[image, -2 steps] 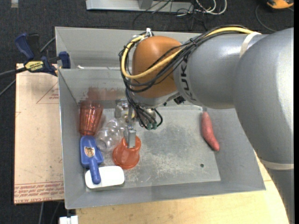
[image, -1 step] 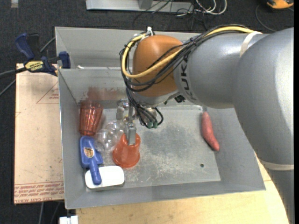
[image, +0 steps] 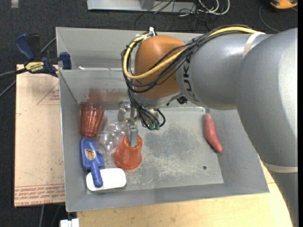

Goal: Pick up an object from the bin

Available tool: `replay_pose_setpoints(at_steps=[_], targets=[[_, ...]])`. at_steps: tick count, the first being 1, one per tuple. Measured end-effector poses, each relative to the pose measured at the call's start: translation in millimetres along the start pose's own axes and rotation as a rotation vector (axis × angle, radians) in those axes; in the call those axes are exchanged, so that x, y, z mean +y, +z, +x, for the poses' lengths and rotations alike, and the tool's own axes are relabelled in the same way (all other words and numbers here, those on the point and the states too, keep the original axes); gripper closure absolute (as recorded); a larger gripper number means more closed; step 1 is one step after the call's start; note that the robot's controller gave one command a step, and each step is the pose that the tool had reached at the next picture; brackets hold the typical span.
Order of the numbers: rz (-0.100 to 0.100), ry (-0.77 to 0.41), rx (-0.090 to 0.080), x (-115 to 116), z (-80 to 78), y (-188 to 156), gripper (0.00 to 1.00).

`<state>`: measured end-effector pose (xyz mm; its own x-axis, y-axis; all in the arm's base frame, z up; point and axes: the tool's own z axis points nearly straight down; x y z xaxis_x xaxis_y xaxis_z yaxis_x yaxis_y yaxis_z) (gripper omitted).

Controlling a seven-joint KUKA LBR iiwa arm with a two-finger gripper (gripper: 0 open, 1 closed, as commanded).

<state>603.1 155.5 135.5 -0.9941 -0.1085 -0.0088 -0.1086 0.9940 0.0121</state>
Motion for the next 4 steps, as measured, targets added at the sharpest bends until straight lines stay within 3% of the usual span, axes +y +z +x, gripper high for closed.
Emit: replay_pose_setpoints(at_steps=[4], targets=[[-0.001,0.001,-0.003,0.0,-0.6,-0.2,1.0]])
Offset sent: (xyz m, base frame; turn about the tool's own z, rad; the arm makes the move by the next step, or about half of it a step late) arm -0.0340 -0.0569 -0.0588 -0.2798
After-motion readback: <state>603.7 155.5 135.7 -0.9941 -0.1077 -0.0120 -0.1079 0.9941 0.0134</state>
